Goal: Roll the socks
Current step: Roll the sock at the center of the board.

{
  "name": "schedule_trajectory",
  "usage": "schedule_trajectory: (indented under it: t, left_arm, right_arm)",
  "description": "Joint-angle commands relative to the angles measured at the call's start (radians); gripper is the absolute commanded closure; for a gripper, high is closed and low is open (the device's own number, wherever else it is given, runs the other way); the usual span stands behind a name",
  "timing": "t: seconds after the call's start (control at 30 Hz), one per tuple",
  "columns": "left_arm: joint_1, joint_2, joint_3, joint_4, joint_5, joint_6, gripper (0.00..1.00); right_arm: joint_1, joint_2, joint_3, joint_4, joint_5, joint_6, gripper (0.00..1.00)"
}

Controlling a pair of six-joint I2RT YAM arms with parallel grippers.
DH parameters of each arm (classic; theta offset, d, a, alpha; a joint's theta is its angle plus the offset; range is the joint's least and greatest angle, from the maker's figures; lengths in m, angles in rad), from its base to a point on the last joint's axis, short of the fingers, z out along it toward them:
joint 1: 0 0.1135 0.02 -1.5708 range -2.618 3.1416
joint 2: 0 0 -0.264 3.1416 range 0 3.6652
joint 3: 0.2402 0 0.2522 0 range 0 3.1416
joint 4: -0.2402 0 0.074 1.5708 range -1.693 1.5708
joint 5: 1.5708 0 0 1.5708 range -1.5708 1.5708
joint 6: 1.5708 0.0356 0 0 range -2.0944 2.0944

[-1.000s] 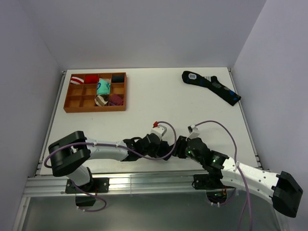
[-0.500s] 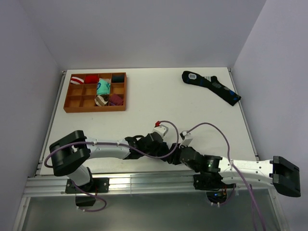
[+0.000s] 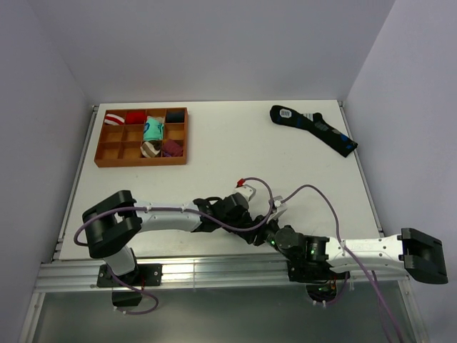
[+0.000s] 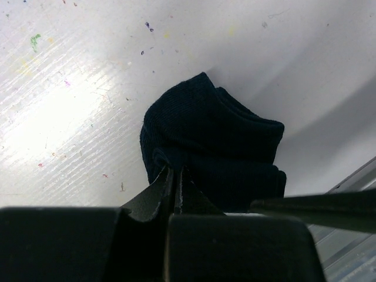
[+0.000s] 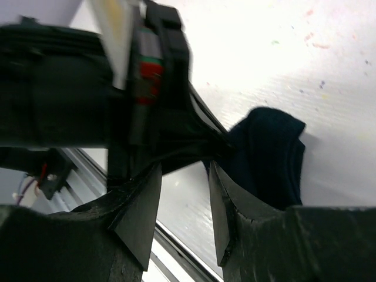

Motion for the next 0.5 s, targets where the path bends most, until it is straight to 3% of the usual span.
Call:
schedule_trajectory:
  t: [0.0, 0.47]
  left_arm:
    - [-0.007, 0.026, 0.041, -0.059, 0.039, 0.023, 1.00]
    - [0.008, 0.040, 0.066, -0.080, 0.088, 0.032, 1.00]
  right_arm:
    - [0.021, -0.005, -0.078, 0.120, 0.082, -0.048, 0.54]
    - [0.039, 0.189, -0.057, 0.103, 0.119, 0.010, 0.57]
